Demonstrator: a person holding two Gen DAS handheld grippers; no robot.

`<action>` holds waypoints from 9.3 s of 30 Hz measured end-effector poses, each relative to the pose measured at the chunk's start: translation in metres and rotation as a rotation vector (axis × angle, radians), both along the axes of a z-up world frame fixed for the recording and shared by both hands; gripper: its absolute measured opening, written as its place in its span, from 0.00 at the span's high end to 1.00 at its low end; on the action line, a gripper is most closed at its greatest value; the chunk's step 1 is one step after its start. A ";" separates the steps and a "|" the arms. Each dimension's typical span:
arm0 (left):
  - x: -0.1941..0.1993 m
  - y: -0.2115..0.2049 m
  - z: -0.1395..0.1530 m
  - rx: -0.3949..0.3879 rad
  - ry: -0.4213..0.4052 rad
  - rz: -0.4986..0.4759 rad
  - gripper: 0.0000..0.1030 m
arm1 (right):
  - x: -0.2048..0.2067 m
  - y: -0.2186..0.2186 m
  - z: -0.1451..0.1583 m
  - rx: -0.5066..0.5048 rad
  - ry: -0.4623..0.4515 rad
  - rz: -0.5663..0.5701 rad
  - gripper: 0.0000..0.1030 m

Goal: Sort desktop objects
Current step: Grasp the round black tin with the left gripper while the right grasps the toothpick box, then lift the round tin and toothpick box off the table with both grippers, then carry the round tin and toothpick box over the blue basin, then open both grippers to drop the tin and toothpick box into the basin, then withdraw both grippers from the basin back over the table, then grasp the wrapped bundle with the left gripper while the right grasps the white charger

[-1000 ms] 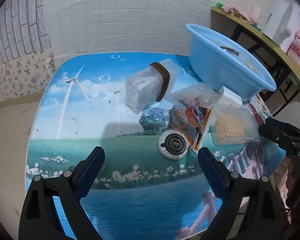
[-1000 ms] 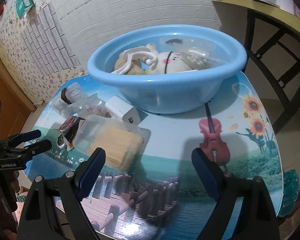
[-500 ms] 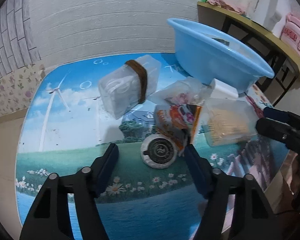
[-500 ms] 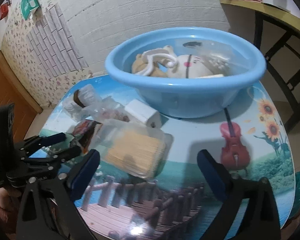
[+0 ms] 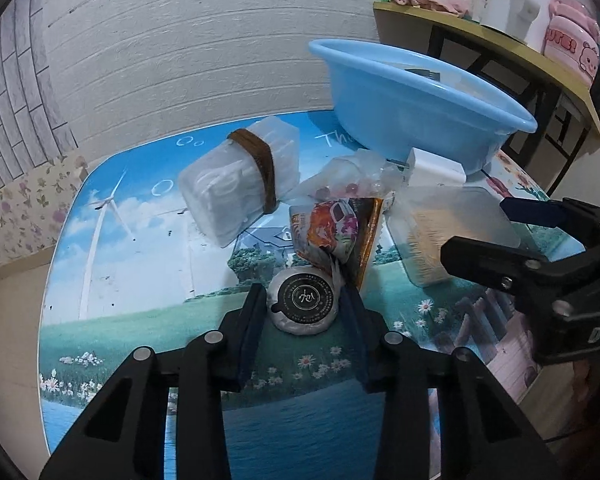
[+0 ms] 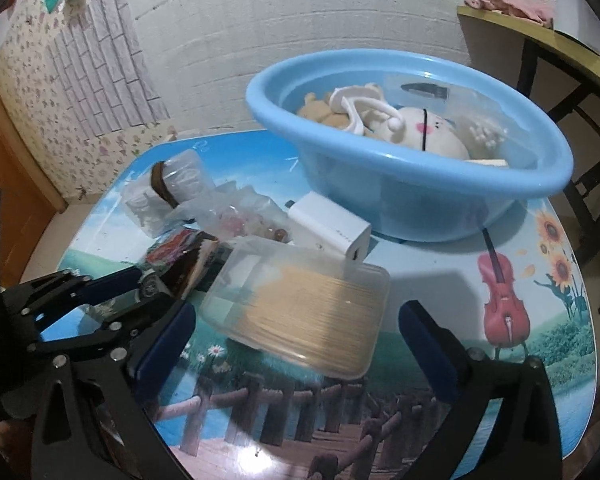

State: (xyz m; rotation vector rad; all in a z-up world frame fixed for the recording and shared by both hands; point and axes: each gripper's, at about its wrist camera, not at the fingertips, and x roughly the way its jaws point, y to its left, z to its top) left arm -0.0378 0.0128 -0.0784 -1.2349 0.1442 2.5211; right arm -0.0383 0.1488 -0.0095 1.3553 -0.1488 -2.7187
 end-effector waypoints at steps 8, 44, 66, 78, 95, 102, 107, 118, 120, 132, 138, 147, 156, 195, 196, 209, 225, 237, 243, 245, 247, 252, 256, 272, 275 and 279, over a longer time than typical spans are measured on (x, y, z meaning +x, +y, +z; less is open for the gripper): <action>0.001 -0.005 -0.001 0.009 -0.004 0.031 0.65 | -0.014 -0.006 -0.013 -0.006 -0.041 -0.012 0.00; 0.023 -0.027 0.000 0.055 -0.050 0.095 0.65 | 0.039 0.053 -0.016 -0.001 -0.011 0.164 0.01; 0.027 -0.016 -0.003 -0.015 0.005 0.115 0.64 | 0.032 0.036 -0.023 0.118 -0.017 0.103 0.00; 0.028 -0.019 -0.003 -0.017 -0.002 0.133 0.62 | 0.029 0.052 -0.019 0.104 -0.010 0.051 0.06; 0.027 -0.020 -0.002 -0.001 0.000 0.149 0.65 | 0.038 0.058 -0.009 0.081 0.009 0.048 0.06; 0.028 -0.021 0.015 0.026 0.003 0.156 0.65 | 0.045 0.066 0.009 0.061 0.048 0.063 0.06; 0.028 -0.016 0.033 0.045 0.024 0.141 0.65 | 0.045 0.071 0.019 0.036 0.057 0.063 0.06; 0.021 0.010 0.077 0.087 0.102 0.067 0.65 | 0.057 0.071 0.068 0.024 0.198 0.096 0.06; 0.017 0.016 0.084 0.091 0.111 0.053 0.65 | 0.054 0.075 0.074 0.016 0.215 0.089 0.06; -0.028 0.062 0.105 0.092 0.134 -0.019 0.65 | 0.020 0.102 0.094 -0.029 0.290 0.024 0.06; -0.053 0.083 0.102 0.080 0.119 -0.054 0.65 | -0.002 0.114 0.095 -0.046 0.310 0.011 0.06; -0.086 0.110 0.092 0.070 0.093 -0.097 0.65 | -0.038 0.131 0.084 -0.072 0.299 -0.004 0.06; -0.101 0.125 0.086 0.089 0.095 -0.167 0.44 | -0.055 0.139 0.071 -0.067 0.265 -0.026 0.06; -0.030 0.016 0.050 0.007 -0.074 0.068 0.04 | -0.007 0.080 0.074 -0.013 0.162 -0.016 0.03; -0.028 0.014 0.048 0.001 -0.076 0.073 0.04 | -0.004 0.077 0.073 -0.007 0.158 -0.011 0.03; -0.012 -0.024 0.034 0.003 -0.078 0.151 0.00 | 0.007 0.061 0.061 -0.019 0.118 -0.020 0.03; -0.004 -0.033 0.035 -0.041 -0.020 0.160 0.00 | 0.014 0.048 0.054 -0.006 0.102 0.014 0.03; -0.002 -0.046 0.033 -0.024 -0.014 0.189 0.00 | 0.016 0.041 0.042 -0.012 0.068 0.035 0.03; -0.004 -0.049 0.029 -0.018 -0.036 0.194 0.00 | 0.016 0.040 0.040 -0.014 0.059 0.038 0.03; -0.003 -0.046 0.027 -0.025 -0.038 0.186 0.00 | 0.016 0.041 0.039 -0.014 0.057 0.035 0.03; -0.003 -0.044 0.026 -0.023 -0.040 0.179 0.00 | 0.015 0.042 0.038 -0.015 0.053 0.033 0.03; -0.004 -0.046 0.025 -0.007 -0.050 0.180 0.00 | 0.014 0.043 0.036 -0.015 0.046 0.030 0.03; -0.005 -0.051 0.025 0.016 -0.060 0.193 0.00 | 0.014 0.043 0.036 -0.015 0.046 0.030 0.03; -0.005 -0.064 0.024 0.041 -0.056 0.209 0.00 | 0.016 0.041 0.034 -0.017 0.040 0.028 0.03; -0.005 -0.066 0.025 0.046 -0.055 0.211 0.00 | 0.017 0.040 0.033 -0.017 0.037 0.027 0.03; -0.006 -0.069 0.024 0.053 -0.058 0.212 0.00 | 0.016 0.036 0.029 -0.022 0.031 0.033 0.03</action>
